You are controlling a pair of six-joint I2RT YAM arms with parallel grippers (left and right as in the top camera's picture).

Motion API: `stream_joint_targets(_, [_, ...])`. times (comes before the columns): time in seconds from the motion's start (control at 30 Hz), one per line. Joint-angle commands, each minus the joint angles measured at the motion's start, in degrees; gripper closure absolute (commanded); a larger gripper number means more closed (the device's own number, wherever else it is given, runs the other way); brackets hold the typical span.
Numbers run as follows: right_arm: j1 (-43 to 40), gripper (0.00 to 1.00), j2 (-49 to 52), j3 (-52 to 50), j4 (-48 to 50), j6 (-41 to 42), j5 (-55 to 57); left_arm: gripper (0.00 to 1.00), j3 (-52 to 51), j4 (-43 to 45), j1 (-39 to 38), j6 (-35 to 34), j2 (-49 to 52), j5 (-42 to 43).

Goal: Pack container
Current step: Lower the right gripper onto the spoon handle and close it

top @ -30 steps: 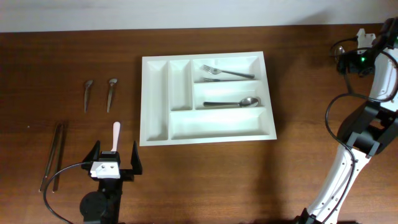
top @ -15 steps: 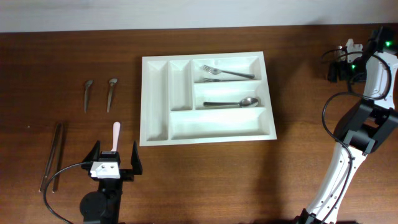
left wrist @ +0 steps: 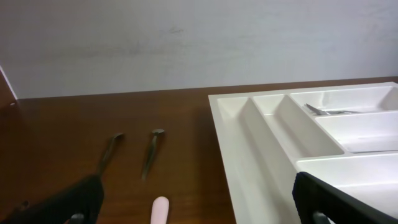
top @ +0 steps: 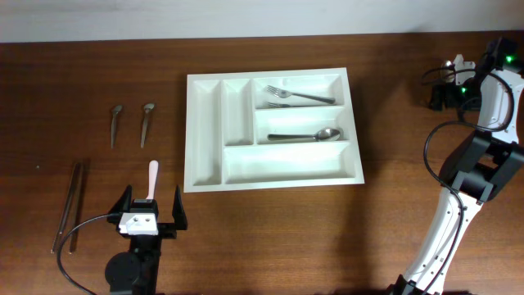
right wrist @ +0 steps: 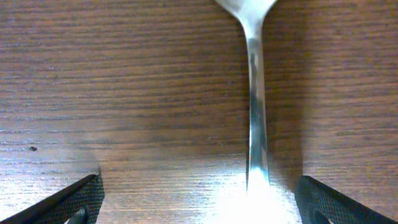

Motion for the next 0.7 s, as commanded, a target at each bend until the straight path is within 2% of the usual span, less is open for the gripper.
stream_joint_targets(0.0, [0.2,0.01,2.9,-0.5,-0.3,0.3,0.2,0.01,-0.1,-0.4,0.1,0.7,-0.4,0.8])
stream_joint_targets(0.2, [0.2,0.00,3.7,-0.5,1.0,0.3,0.2,0.01,-0.1,-0.4,0.1,0.7,-0.4,0.8])
stream_joint_targets(0.3, [0.2,0.05,3.8,-0.5,1.8,0.5,0.2,0.01,-0.1,-0.4,0.1,0.7,-0.4,0.8])
stream_joint_targets(0.4, [0.2,0.16,3.8,-0.5,2.8,0.7,0.2,0.01,-0.1,-0.4,0.1,0.7,-0.4,0.8])
stream_joint_targets(0.5, [0.2,0.36,3.8,-0.5,3.5,0.7,0.2,0.01,-0.1,-0.4,0.1,0.7,-0.4,0.8])
stream_joint_targets(0.67, [0.2,0.38,3.8,-0.5,4.1,0.7,0.2,0.01,-0.1,-0.4,0.1,0.7,-0.4,0.8])
